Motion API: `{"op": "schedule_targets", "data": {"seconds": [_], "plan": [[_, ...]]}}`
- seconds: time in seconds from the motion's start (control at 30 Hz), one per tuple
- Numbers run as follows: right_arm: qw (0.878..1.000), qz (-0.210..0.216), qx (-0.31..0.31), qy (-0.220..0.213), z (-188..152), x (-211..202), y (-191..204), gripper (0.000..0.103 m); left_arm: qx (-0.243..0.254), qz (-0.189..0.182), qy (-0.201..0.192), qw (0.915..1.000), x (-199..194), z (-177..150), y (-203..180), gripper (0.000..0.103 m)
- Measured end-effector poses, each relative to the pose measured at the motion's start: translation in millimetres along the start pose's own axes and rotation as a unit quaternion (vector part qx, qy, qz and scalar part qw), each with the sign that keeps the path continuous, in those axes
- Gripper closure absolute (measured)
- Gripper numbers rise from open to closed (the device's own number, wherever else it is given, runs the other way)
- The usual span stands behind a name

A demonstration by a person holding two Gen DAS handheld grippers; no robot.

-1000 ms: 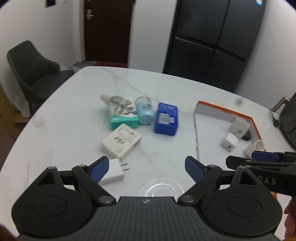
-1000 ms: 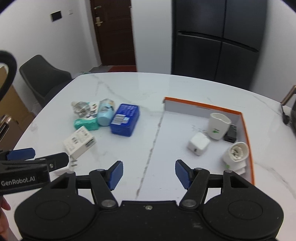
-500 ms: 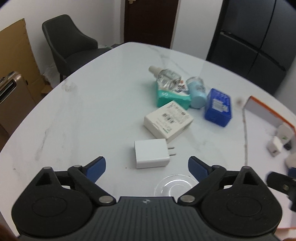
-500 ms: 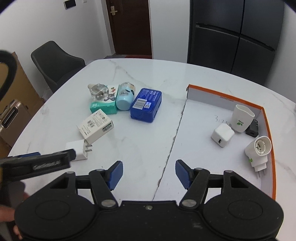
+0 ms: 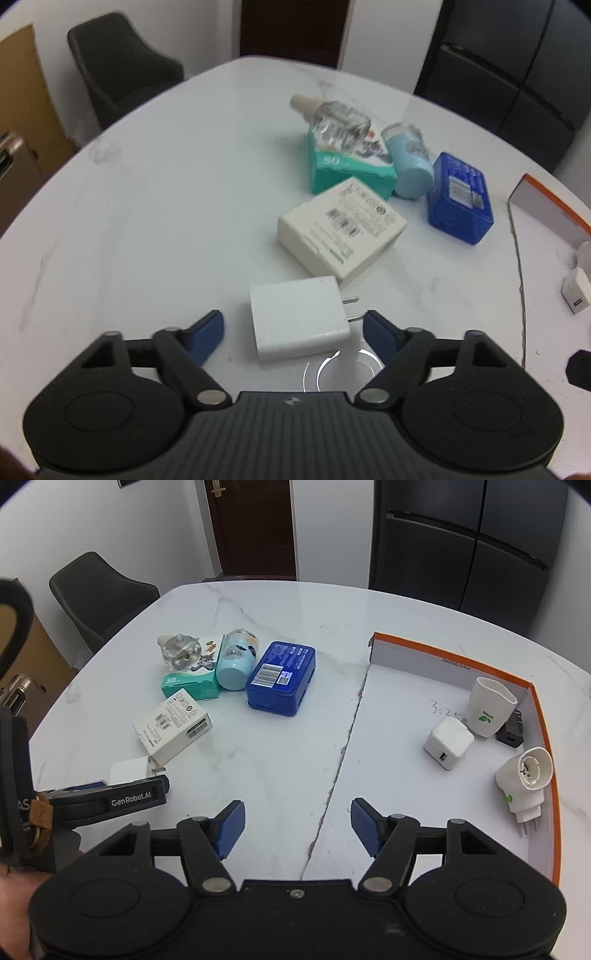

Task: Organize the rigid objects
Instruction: 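Close the left tool on the white rectangular charger with prongs, then grasp the blue tin box with the right tool while the left tool holds the charger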

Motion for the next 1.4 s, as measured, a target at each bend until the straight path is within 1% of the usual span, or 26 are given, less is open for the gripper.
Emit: {"op": "schedule_targets", "data": {"seconds": [0.03,0.07,0.17,0.27,0.5,0.63,0.77,0.93,1.0,1.07,1.1,1.2,1.33,1.4], "plan": [[1.0,-0.001,-0.001,0.001,1.7,2.3,1.1,0.026,0.011,0.0,-0.004,0.9999,0.4,1.2,-1.3,0.042],[1.0,-0.002,-0.001,0.002,3.2,3.9,2.1,0.026,0.021,0.002,-0.007,0.9998,-0.5,1.8,-2.3,0.043],[1.0,-0.002,0.0,0.004,9.8,9.9,5.0,0.026,0.028,-0.017,-0.006,0.9994,-3.0,1.1,3.5,0.044],[1.0,-0.003,0.003,0.005,18.1,17.1,8.1,0.026,0.038,-0.024,-0.008,0.9989,-7.6,-0.9,8.6,0.047],[1.0,-0.002,0.019,-0.008,48.8,35.1,14.3,0.026,0.042,-0.045,-0.03,0.9977,-28.7,7.4,24.8,0.048],[0.998,0.01,0.059,-0.004,77.2,54.4,11.1,0.026,0.044,-0.051,-0.045,0.9967,-38.7,17.4,32.0,0.048],[0.997,0.01,0.075,0.004,107.4,78.1,16.3,0.026,0.05,-0.06,-0.048,0.9958,-42.1,25.6,36.7,0.047],[0.997,-0.014,0.071,0.025,136.3,111.6,26.5,0.024,0.05,-0.065,-0.047,0.9955,-39.8,38.3,44.4,0.047],[0.997,-0.036,0.066,0.035,144.0,123.0,30.4,0.025,0.051,-0.065,-0.048,0.9954,-39.2,43.1,46.2,0.048],[0.996,-0.039,0.067,0.035,148.2,131.1,30.6,0.026,0.049,-0.069,-0.048,0.9953,-38.0,49.5,48.1,0.047],[0.996,-0.039,0.068,0.041,149.6,135.9,29.9,0.028,0.048,-0.068,-0.048,0.9954,-37.9,52.0,48.7,0.047],[0.996,-0.043,0.066,0.033,148.3,134.9,29.6,0.03,0.05,-0.066,-0.049,0.9954,-37.2,59.8,47.5,0.048],[0.997,-0.038,0.066,0.011,137.8,113.7,31.8,0.03,0.057,-0.068,-0.052,0.9947,-36.8,67.5,40.8,0.047],[0.998,-0.027,0.064,0.002,129.1,98.6,32.8,0.03,0.059,-0.068,-0.054,0.9945,-38.1,69.8,35.9,0.047]]}}
Point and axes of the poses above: each gripper's, at about its wrist camera, not at the fingertips, and x roughly the way its jaws point, y to its left, z to its top, the point moved 2 cm from there along x, roughly the way its jaws point, and after that the axes turned 11 degrees about y, right-handed, at the moved point
